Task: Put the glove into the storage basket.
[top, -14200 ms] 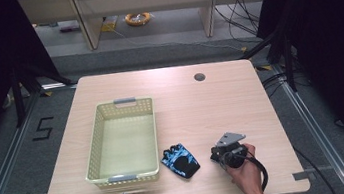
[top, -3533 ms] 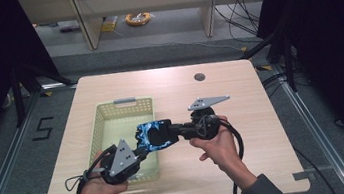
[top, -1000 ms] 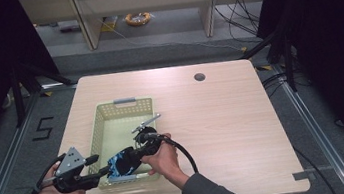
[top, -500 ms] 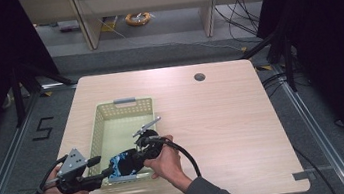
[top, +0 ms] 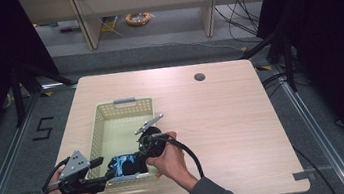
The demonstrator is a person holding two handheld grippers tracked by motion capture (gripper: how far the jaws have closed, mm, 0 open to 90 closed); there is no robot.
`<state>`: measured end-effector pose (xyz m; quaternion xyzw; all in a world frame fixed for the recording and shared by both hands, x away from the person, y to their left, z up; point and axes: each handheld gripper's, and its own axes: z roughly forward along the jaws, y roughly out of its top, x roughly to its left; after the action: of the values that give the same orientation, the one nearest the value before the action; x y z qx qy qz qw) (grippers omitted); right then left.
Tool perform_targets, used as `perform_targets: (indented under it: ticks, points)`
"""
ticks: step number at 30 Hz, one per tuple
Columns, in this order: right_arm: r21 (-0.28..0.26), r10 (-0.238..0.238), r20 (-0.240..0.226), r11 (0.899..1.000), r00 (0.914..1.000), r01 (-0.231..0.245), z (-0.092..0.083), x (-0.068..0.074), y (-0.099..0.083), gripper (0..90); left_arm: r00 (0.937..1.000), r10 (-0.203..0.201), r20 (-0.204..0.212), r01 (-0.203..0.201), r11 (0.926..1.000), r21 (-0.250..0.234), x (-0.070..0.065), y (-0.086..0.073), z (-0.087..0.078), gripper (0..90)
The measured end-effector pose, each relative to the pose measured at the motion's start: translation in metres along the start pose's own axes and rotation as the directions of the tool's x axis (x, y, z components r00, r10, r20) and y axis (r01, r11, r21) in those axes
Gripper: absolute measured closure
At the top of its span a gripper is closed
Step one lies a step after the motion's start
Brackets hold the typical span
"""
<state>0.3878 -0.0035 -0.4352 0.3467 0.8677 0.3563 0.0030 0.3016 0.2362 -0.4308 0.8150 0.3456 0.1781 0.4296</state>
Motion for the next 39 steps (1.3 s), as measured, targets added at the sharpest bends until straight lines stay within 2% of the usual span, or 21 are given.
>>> perform_targets:
  ticks: [1, 2, 4, 5, 6, 8, 9, 13, 14, 15, 17, 18, 20, 22, 24, 27, 29, 32, 33, 38, 39]
  points:
    - [-0.001, 0.006, -0.012, 1.0, 0.9999, -0.006, -0.002, 0.0, 0.0, 70.6, 1.0, 0.006, 0.002, -0.006, 1.0, 0.003, -0.001, 0.0, 0.0, 36.3]
    - [-0.017, 0.001, -0.002, 1.0, 1.0, -0.001, -0.004, -0.001, 0.0, 70.1, 0.9998, -0.018, 0.003, 0.018, 0.9997, -0.018, -0.004, 0.0, 0.002, 35.6]
    - [-0.037, -0.01, -0.009, 0.999, 0.9999, 0.009, -0.008, -0.003, 0.0, 68.4, 0.9999, 0.014, 0.006, -0.014, 0.9999, -0.002, -0.005, 0.001, 0.002, 35.2]
    - [-0.034, -0.019, -0.021, 0.999, 0.9996, 0.018, -0.011, -0.004, -0.001, 67.7, 0.9999, 0.01, 0.006, -0.01, 1.0, -0.003, -0.007, 0.001, 0.002, 34.9]
    - [-0.039, -0.007, -0.01, 0.999, 0.9999, 0.006, -0.014, -0.004, -0.002, 67.4, 0.9998, -0.013, 0.015, 0.014, 0.9995, -0.028, -0.009, 0.001, 0.005, 34.2]
    - [-0.065, -0.017, -0.011, 0.998, 0.9998, 0.016, -0.018, -0.004, -0.004, 65.5, 0.9997, -0.015, 0.02, 0.016, 0.9997, -0.021, -0.013, 0.002, 0.005, 33.2]
    - [-0.069, -0.02, -0.013, 0.997, 0.9997, 0.019, -0.021, -0.005, -0.006, 64.4, 0.9995, 0.014, 0.028, -0.014, 0.9998, -0.011, -0.012, 0.003, 0.005, 32.4]
    - [-0.093, -0.012, -0.015, 0.996, 0.9998, 0.011, -0.03, -0.007, -0.01, 59.7, 0.9988, -0.03, 0.04, 0.031, 0.9989, -0.035, -0.021, 0.004, 0.009, 31.2]
    - [-0.113, -0.022, -0.021, 0.993, 0.9995, 0.019, -0.033, -0.009, -0.011, 59.0, 0.9986, -0.01, 0.051, 0.012, 0.9992, -0.037, -0.021, 0.004, 0.01, 30.9]
    - [-0.102, -0.032, -0.026, 0.994, 0.9992, 0.029, -0.036, -0.01, -0.012, 58.1, 0.9986, -0.016, 0.05, 0.018, 0.999, -0.041, -0.023, 0.004, 0.011, 30.6]
    - [-0.125, -0.033, -0.027, 0.992, 0.9991, 0.03, -0.04, -0.01, -0.016, 56.5, 0.9978, -0.018, 0.063, 0.021, 0.9989, -0.042, -0.026, 0.004, 0.012, 30.3]
    - [-0.118, -0.037, -0.033, 0.992, 0.9988, 0.033, -0.043, -0.01, -0.018, 55.3, 0.9969, -0.035, 0.07, 0.039, 0.9979, -0.052, -0.028, 0.004, 0.014, 30.0]
    - [-0.132, -0.037, -0.025, 0.991, 0.999, 0.033, -0.049, -0.013, -0.022, 54.2, 0.997, -0.026, 0.073, 0.03, 0.9985, -0.047, -0.029, 0.005, 0.014, 29.8]
    - [-0.147, -0.017, -0.053, 0.989, 0.9985, 0.01, -0.053, -0.015, -0.027, 53.3, 0.9965, -0.037, 0.076, 0.041, 0.9978, -0.052, -0.032, 0.005, 0.016, 29.6]
    - [-0.171, -0.029, -0.045, 0.985, 0.9986, 0.021, -0.06, -0.018, -0.031, 52.9, 0.9948, -0.042, 0.093, 0.048, 0.997, -0.061, -0.034, 0.006, 0.017, 29.5]
    - [-0.199, -0.008, -0.063, 0.98, 0.998, -0.005, -0.067, -0.021, -0.037, 52.4, 0.9939, -0.047, 0.099, 0.054, 0.9965, -0.064, -0.038, 0.006, 0.019, 29.3]
    - [-0.217, -0.014, -0.048, 0.976, 0.9987, 0.004, -0.073, -0.025, -0.042, 52.1, 0.9935, -0.044, 0.105, 0.051, 0.9967, -0.063, -0.039, 0.007, 0.021, 29.2]
    - [-0.23, 0.006, -0.051, 0.973, 0.9987, -0.017, -0.08, -0.028, -0.049, 50.9, 0.9937, -0.045, 0.103, 0.051, 0.997, -0.058, -0.041, 0.007, 0.022, 28.9]
    - [-0.241, -0.014, -0.04, 0.971, 0.9991, 0.004, -0.083, -0.031, -0.051, 50.4, 0.9931, -0.046, 0.108, 0.052, 0.9969, -0.059, -0.041, 0.007, 0.023, 28.7]
    - [-0.248, 0.045, -0.047, 0.967, 0.9979, -0.056, -0.091, -0.035, -0.061, 46.0, 0.9935, -0.038, 0.108, 0.044, 0.9973, -0.058, -0.046, 0.007, 0.025, 27.0]
    - [-0.264, 0.02, -0.03, 0.964, 0.9994, -0.027, -0.091, -0.038, -0.062, 45.4, 0.9926, -0.045, 0.112, 0.053, 0.9965, -0.065, -0.048, 0.007, 0.026, 26.7]
